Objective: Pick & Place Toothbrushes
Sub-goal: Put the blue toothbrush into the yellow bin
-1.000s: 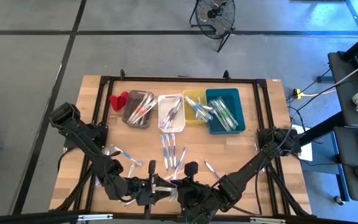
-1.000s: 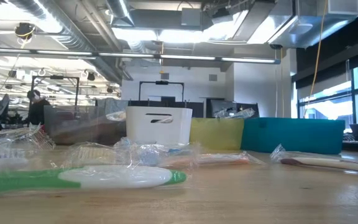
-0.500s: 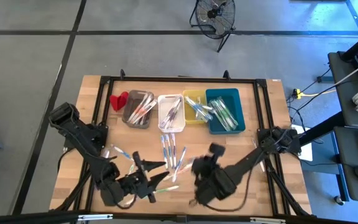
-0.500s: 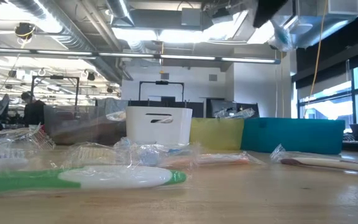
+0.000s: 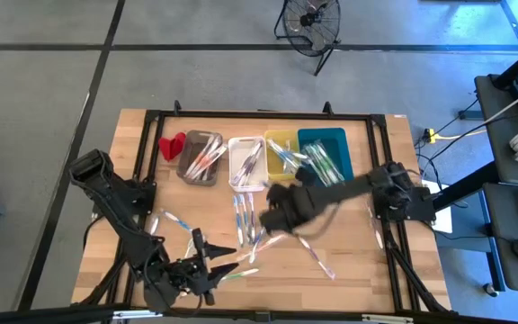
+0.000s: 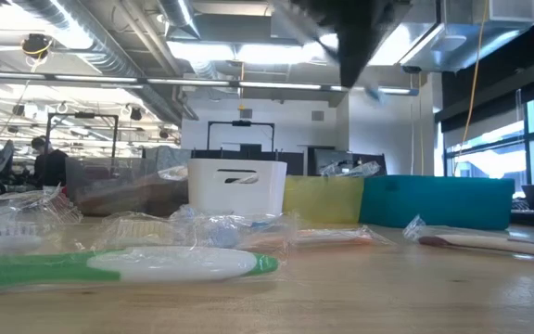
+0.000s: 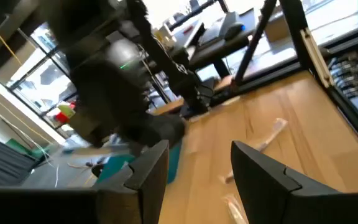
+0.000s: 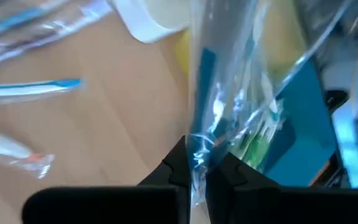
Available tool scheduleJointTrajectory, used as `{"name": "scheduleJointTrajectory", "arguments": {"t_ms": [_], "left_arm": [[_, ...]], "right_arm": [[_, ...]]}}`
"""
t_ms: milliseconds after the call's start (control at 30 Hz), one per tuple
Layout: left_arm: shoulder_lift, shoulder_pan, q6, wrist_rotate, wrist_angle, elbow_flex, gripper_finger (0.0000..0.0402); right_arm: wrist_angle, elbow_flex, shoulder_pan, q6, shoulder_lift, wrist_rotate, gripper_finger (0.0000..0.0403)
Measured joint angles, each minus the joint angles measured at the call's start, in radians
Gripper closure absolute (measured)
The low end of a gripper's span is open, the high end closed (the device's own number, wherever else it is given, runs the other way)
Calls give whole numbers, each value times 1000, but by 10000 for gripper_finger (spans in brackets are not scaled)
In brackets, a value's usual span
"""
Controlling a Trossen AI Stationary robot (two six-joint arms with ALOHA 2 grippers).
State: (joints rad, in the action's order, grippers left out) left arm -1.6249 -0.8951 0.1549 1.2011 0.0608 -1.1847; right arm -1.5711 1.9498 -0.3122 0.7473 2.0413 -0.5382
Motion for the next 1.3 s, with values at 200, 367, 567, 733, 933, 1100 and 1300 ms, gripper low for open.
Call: {"name": "scheduleJointTrajectory", "arguments": {"t_ms": [200, 367, 567, 733, 933, 1100, 1300], "left_arm": [[0, -9, -89, -1, -91, 0, 235], [0, -32, -116, 15, -134, 0, 239], [33, -67, -147, 16, -171, 0, 245], [51, -78, -201, 18, -240, 0, 248], [51, -73, -287, 18, -349, 0, 251], [51, -72, -327, 18, -380, 0, 252], [51, -72, -330, 3, -380, 0, 252]], "right_arm": [[7, -5, 212, -167, 3, 214, 386], [1, -29, 365, -272, 3, 431, 383], [28, -95, 517, -344, 14, 590, 386], [105, -165, 596, -383, 13, 640, 383], [235, -188, 638, -426, 13, 696, 386], [333, -188, 651, -445, 13, 687, 382], [412, -188, 650, -480, 13, 662, 386]]}}
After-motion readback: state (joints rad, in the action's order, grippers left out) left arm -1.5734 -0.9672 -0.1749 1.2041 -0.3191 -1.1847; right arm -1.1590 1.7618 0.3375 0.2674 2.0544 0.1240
